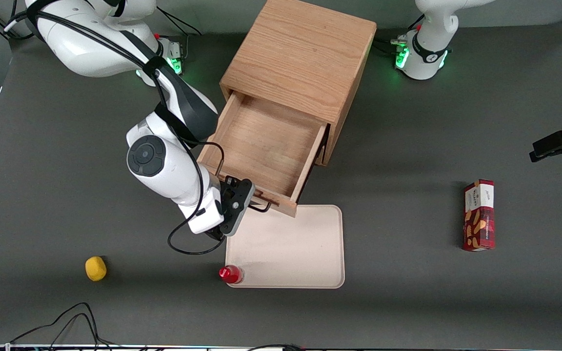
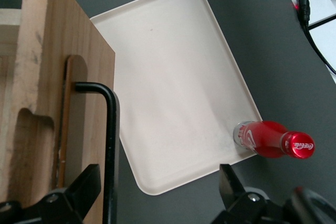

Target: Open upper drawer

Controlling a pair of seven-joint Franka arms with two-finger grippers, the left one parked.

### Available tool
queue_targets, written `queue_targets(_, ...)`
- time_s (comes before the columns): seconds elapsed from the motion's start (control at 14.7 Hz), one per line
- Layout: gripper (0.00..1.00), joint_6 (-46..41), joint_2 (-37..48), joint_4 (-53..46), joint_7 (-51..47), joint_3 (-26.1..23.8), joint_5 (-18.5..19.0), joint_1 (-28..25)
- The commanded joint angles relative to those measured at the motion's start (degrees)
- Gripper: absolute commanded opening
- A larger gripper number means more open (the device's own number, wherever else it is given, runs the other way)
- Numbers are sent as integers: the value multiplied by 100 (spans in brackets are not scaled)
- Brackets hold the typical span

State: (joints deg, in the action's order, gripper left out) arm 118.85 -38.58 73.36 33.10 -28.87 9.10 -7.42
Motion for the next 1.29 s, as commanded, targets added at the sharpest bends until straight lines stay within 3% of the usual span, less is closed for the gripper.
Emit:
queue_targets(0.0,100,-3,-10,-200,74,-22,48,21)
queue_targets(0.34,100,-3,859,-156,-811,408,-39,39)
queue_targets(0.61,100,-448,1728,159,-919,873,-1082,442)
queue_targets(0.88,100,-1187,2537,817,-1417,1418,-1787,802)
queue_targets(1.22,100,-2100,3689,1865,-2384,1674,-1719,1365)
